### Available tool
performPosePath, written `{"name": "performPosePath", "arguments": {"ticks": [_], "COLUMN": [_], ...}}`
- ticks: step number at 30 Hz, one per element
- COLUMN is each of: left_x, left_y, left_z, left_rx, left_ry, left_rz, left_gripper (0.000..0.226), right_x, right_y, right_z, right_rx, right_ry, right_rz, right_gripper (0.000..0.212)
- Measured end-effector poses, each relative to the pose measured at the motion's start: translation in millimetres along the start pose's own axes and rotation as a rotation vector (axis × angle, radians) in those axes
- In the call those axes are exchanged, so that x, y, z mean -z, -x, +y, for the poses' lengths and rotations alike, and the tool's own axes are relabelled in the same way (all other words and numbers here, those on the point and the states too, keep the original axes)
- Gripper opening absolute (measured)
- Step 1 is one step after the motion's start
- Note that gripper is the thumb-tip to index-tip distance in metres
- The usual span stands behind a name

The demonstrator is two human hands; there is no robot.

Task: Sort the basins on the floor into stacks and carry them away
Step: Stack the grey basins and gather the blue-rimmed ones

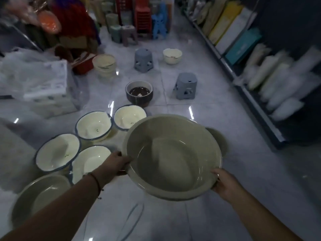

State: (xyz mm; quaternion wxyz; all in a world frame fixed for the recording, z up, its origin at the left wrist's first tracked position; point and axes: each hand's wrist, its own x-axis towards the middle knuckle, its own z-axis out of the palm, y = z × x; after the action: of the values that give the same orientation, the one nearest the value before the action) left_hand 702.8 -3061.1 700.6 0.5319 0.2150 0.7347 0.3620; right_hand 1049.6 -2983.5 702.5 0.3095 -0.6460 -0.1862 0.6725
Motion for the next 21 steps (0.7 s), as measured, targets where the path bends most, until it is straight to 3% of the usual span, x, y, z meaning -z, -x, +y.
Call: {"name": "performPosePath", "arguments": {"ticks": [4,9,13,18,21], "left_x": [-90.5,-168.2,-200.2,-236.6,-254.4], "left_y": [1.5,-0.3,-17.3,-59.7,-104.2], "left_z": [40.9,74.0,95.4,122.9,138.3], "left_rx": [-0.058,-0.109,-0.100,-0.087,-0.049], "left_ry": [-0.045,-0.037,0.052,0.083,0.086], "left_rz": [-0.047,-0.140,-0.201,-0.161,-0.183], "left_gripper": [0.026,0.012,0.035,0.003,0.018], "right_x": [82.3,142.5,161.8,166.4,165.7], "right_y": [5.0,2.2,-14.3,-52.0,-83.8], "right_z": [-52.2,-98.3,-125.6,-162.0,-186.6], "right_rx": [0.044,0.089,0.130,0.161,0.152], "right_ry": [-0.054,-0.104,-0.115,-0.064,-0.041], "right_rz": [0.056,0.109,0.134,0.145,0.170], "right_gripper": [0.013,0.014,0.017,0.021,0.023]}}
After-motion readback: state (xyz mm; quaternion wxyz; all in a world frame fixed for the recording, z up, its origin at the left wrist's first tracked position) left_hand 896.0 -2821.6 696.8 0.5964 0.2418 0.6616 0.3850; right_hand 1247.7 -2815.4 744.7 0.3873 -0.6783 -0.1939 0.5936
